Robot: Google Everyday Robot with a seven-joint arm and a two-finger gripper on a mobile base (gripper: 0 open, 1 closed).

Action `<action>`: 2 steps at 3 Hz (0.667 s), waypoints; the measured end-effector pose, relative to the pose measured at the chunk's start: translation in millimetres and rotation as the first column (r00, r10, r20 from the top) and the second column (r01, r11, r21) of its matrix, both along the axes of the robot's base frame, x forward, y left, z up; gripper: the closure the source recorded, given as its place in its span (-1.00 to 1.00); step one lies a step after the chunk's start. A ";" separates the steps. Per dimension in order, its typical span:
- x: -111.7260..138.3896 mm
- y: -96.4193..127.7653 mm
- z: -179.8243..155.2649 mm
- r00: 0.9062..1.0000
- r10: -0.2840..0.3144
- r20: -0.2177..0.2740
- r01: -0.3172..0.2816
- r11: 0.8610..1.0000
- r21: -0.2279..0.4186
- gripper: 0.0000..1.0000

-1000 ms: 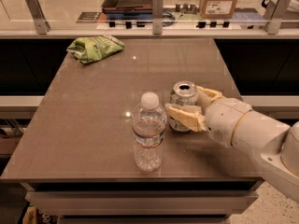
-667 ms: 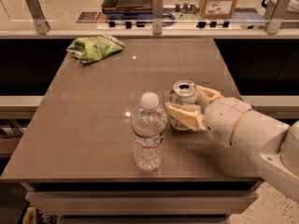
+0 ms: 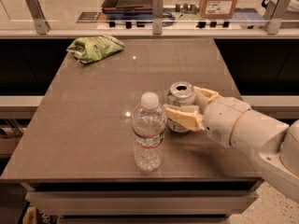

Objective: Move 7up can near green jalapeno chip bag

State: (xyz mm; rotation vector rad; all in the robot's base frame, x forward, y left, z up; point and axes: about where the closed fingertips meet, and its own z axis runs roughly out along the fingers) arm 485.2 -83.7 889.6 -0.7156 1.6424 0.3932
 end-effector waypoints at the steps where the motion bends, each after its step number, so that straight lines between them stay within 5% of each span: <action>1: 15.5 -0.9 13.5 1.000 0.006 0.019 -0.006 1.000 -0.020 1.00; 2: 51.5 -6.3 36.7 0.999 0.011 0.054 -0.009 0.999 -0.043 1.00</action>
Offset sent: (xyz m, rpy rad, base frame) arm 0.1084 -0.0144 0.0682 -0.0670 -0.0986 0.0235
